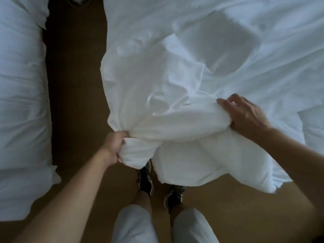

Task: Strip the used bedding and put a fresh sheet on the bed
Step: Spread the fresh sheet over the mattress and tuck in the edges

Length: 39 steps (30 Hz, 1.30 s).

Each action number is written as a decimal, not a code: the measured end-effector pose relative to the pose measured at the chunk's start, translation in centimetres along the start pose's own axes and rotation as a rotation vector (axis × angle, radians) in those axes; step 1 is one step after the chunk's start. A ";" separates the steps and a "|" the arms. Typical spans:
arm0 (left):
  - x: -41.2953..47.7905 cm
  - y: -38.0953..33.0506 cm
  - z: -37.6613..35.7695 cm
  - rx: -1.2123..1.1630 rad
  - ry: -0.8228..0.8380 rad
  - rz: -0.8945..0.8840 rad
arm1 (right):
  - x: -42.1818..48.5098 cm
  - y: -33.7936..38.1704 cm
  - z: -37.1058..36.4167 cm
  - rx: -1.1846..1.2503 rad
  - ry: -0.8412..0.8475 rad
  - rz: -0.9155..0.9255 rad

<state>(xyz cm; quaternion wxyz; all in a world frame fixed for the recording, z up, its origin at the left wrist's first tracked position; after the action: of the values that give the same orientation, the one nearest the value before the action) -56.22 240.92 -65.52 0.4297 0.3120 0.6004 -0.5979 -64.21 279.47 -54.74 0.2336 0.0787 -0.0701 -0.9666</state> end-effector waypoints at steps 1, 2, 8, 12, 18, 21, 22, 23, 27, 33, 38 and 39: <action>-0.6 -0.5 0.7 -0.008 0.026 0.013 | -0.3 -1.1 0.1 -0.028 0.018 -0.045; -1.0 -0.8 0.7 0.016 0.026 0.006 | -0.2 -1.7 0.0 -0.044 0.040 -0.133; -2.9 4.3 -5.3 0.099 0.136 -0.152 | 0.7 4.7 -3.6 -0.101 -0.040 -0.190; -1.5 6.5 -6.2 0.373 0.105 -0.229 | -1.4 11.4 -7.5 -0.176 0.065 0.276; -2.5 5.7 -3.8 -0.083 -0.079 -0.236 | 2.9 10.1 -4.5 -0.014 -0.211 0.262; -3.3 4.7 -0.7 -0.060 -0.032 -0.205 | 1.7 7.9 -3.1 -0.016 -0.211 0.396; -3.7 4.2 0.0 -0.004 -0.028 -0.215 | 0.9 7.1 -2.8 -0.046 -0.204 0.447; -4.0 3.6 0.5 0.037 -0.038 -0.217 | 0.2 6.0 -2.3 -0.076 -0.210 0.452; -6.0 2.3 0.3 0.014 -0.056 -0.173 | -1.1 0.5 -1.0 -0.218 -0.225 0.021; -7.6 1.6 -2.4 -0.133 0.051 -0.070 | -4.2 6.6 -0.6 0.216 -0.594 -0.483; -7.7 -0.2 0.1 -0.151 0.118 -0.082 | -2.9 11.9 -7.4 1.189 -0.150 -0.751; -7.6 -0.7 0.7 -0.142 0.133 -0.097 | -1.8 11.4 -7.2 1.287 -0.222 -0.746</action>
<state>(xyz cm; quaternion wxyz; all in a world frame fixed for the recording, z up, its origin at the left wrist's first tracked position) -53.43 241.26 -58.35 0.3806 0.2904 0.6830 -0.5517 -56.28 269.54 -59.60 -0.2098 0.1204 -0.6131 -0.7521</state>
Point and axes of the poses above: each hand's wrist, its own x-axis towards the middle knuckle, its own z-axis out of the back of the hand, y = z × x, the point moved 5 cm from there along x, towards the middle knuckle, and after that the axes turned 4 degrees about z, right-handed, at the moved point
